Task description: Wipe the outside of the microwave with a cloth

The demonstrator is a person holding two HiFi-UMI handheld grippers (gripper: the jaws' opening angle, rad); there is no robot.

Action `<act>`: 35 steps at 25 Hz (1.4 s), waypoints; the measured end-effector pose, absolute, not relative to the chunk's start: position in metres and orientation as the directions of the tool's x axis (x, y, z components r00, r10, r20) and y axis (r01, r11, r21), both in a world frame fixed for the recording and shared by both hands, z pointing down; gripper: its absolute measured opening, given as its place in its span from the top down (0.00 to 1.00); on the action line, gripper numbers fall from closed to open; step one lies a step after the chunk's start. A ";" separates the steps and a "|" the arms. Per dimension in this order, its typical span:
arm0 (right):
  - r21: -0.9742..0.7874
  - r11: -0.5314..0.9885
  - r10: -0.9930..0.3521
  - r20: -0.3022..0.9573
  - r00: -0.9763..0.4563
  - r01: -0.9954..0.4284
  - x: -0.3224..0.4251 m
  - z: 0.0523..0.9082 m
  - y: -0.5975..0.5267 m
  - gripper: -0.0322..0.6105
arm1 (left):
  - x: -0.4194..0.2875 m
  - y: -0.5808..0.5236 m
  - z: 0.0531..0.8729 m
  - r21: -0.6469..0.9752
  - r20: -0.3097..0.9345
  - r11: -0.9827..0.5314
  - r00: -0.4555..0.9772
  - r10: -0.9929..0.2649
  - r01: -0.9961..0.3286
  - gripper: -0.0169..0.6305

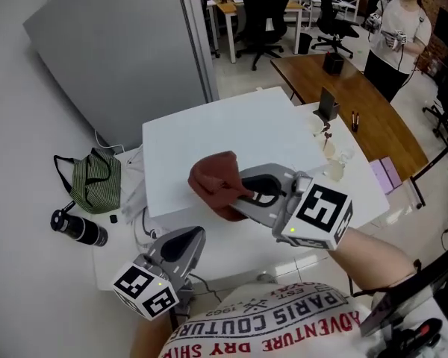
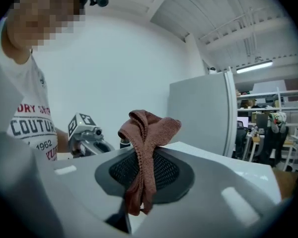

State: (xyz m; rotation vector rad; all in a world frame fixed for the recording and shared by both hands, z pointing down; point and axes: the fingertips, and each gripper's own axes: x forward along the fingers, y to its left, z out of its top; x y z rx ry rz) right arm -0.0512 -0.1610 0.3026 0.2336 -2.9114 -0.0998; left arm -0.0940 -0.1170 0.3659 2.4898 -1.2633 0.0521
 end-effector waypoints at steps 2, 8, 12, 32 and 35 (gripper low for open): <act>0.083 0.992 -0.115 0.222 -0.968 -0.099 -0.079 0.325 -0.125 0.86 | -0.112 -0.098 0.367 0.292 0.197 -0.527 0.589 -0.784 -0.798 0.97; 0.093 0.995 -0.059 0.227 -0.972 -0.039 -0.160 0.381 -0.062 0.86 | -0.177 -0.047 0.376 0.289 0.217 -0.450 0.516 -0.829 -0.845 0.96; 0.098 0.987 -0.144 0.213 -0.966 -0.125 -0.191 0.409 -0.063 0.86 | -0.217 -0.018 0.380 0.305 0.220 -0.384 0.457 -0.862 -0.871 0.96; 0.080 0.926 -0.377 0.243 -0.894 -0.369 -0.209 0.459 -0.125 0.86 | -0.233 0.008 0.394 0.310 0.249 -0.356 0.437 -0.864 -0.881 0.96; 0.086 0.920 -0.392 0.235 -0.889 -0.383 -0.204 0.457 -0.127 0.86 | -0.227 0.006 0.392 0.308 0.250 -0.364 0.444 -0.860 -0.879 0.97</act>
